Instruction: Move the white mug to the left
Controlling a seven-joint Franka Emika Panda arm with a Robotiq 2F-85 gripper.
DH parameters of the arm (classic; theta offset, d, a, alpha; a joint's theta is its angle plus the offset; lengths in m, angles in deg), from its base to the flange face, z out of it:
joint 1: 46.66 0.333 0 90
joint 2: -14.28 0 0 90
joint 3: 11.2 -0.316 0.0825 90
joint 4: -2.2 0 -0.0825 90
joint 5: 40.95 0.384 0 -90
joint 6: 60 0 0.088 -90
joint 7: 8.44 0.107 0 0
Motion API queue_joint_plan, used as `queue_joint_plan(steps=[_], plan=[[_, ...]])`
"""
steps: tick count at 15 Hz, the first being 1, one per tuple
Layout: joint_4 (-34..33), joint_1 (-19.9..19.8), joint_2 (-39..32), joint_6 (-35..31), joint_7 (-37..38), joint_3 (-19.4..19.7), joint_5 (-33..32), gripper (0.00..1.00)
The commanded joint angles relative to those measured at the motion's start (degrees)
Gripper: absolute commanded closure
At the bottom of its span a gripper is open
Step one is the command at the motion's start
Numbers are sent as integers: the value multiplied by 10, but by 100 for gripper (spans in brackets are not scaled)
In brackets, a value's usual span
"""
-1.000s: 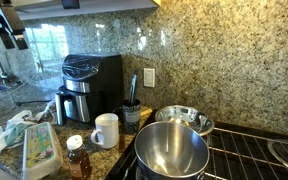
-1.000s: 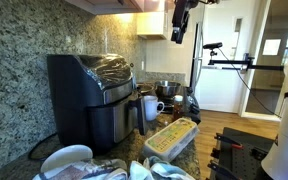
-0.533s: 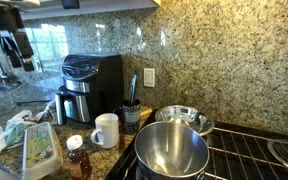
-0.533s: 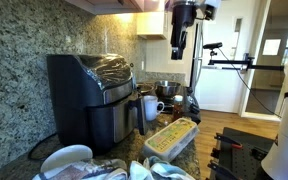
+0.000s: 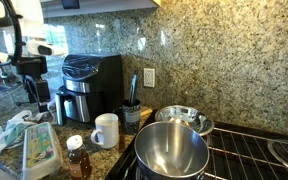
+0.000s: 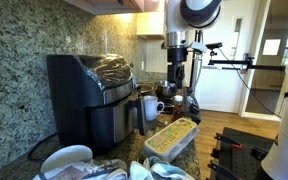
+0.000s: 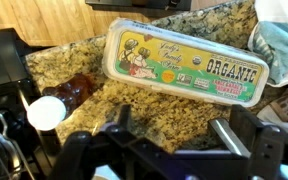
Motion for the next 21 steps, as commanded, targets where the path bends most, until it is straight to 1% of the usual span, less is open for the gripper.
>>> queue_joint_plan(steps=[1, 6, 10, 12, 13, 14, 19, 21], plan=[[-2, -18, -41, -36, 9, 1, -6, 0], [0, -44, -98, -89, 9, 10, -23, 0], [-5, -52, -139, -130, -25, 30, -5, 0], [-14, -46, -137, -119, -62, 37, 18, 0], [-3, -50, -138, -123, -32, 31, -1, 0], [-6, -49, -140, -123, -44, 33, 6, 0], [-11, -48, -140, -123, -48, 33, 7, 0], [-20, -45, -150, -120, -63, 33, 8, 0]])
